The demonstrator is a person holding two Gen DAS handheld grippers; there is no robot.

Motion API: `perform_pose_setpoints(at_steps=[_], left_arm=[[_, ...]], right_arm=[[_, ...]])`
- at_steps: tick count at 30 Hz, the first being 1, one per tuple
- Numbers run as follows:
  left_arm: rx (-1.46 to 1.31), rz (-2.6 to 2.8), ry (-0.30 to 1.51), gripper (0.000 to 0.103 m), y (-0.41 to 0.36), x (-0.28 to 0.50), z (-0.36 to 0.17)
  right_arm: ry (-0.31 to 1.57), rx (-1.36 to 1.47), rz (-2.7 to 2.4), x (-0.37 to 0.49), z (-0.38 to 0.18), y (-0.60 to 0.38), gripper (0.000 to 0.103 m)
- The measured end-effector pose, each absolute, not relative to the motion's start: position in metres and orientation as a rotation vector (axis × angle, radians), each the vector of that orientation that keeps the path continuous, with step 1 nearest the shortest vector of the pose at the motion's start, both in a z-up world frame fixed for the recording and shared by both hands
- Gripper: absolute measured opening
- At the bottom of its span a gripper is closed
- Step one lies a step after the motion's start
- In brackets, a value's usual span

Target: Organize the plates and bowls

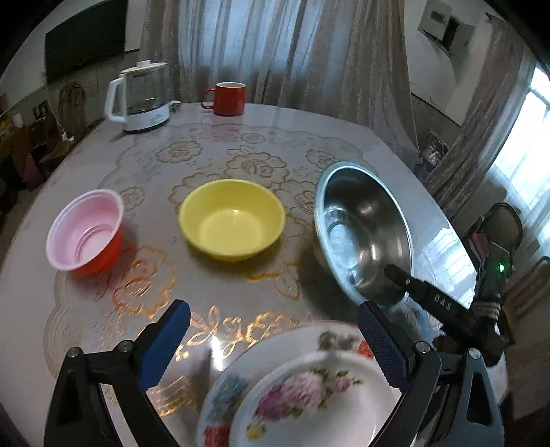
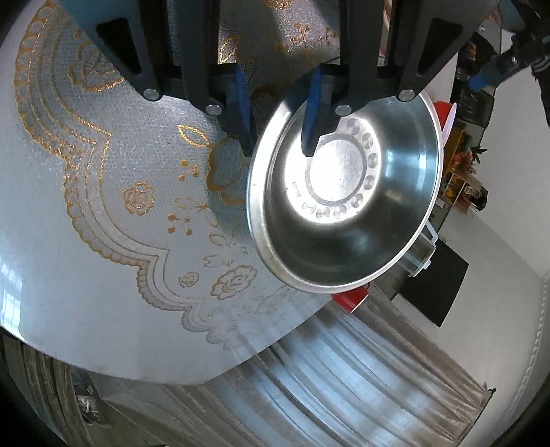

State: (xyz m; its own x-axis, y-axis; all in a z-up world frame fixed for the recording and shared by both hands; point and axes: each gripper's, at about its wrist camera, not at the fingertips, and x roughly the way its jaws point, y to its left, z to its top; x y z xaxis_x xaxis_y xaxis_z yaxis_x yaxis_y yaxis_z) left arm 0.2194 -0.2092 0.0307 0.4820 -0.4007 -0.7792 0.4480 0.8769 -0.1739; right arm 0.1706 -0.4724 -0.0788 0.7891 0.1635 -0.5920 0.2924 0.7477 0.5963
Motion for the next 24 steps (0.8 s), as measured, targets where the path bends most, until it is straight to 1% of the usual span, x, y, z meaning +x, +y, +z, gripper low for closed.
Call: perform_pose_setpoints(at_steps=[9,11,12,13,14,15,16,17,18,19,20,24], left_arm=[[0.104,-0.549,0.929,0.096,-0.255,0.249,0.027],[0.111,-0.549,0.969,0.085,-0.264,0.259,0.017],[0.114,-0.552,0.982,0.082,-0.267,0.262,0.014],[0.118,-0.556,1.004,0.076,-0.271,0.265,0.009],[0.119,-0.558,1.019,0.066,-0.274,0.267,0.005],[0.12,-0.56,1.034,0.06,-0.276,0.269,0.001],[0.123,-0.561,1.053,0.047,-0.279,0.27,-0.003],[0.129,-0.561,1.074,0.038,-0.281,0.271,-0.007],[0.135,-0.563,1.101,0.034,-0.283,0.272,-0.012],[0.143,-0.564,1.119,0.025,-0.286,0.271,-0.015],[0.153,-0.565,1.127,0.021,-0.288,0.27,-0.017],[0.204,-0.568,1.08,0.021,-0.292,0.26,-0.014]], right_arm=[[0.668,0.756,-0.054,0.169,-0.081,-0.476,0.026],[0.667,0.759,-0.05,0.168,-0.081,-0.476,0.026],[0.665,0.762,-0.048,0.168,-0.081,-0.477,0.025],[0.665,0.763,-0.047,0.167,-0.082,-0.477,0.024],[0.664,0.765,-0.047,0.167,-0.082,-0.478,0.023],[0.663,0.767,-0.046,0.166,-0.082,-0.478,0.022],[0.661,0.769,-0.043,0.166,-0.082,-0.479,0.021],[0.66,0.769,-0.042,0.167,-0.081,-0.478,0.021],[0.659,0.769,-0.038,0.167,-0.081,-0.477,0.02],[0.657,0.769,-0.03,0.166,-0.081,-0.477,0.019],[0.655,0.767,-0.024,0.166,-0.081,-0.478,0.019],[0.649,0.768,-0.012,0.166,-0.08,-0.477,0.013]])
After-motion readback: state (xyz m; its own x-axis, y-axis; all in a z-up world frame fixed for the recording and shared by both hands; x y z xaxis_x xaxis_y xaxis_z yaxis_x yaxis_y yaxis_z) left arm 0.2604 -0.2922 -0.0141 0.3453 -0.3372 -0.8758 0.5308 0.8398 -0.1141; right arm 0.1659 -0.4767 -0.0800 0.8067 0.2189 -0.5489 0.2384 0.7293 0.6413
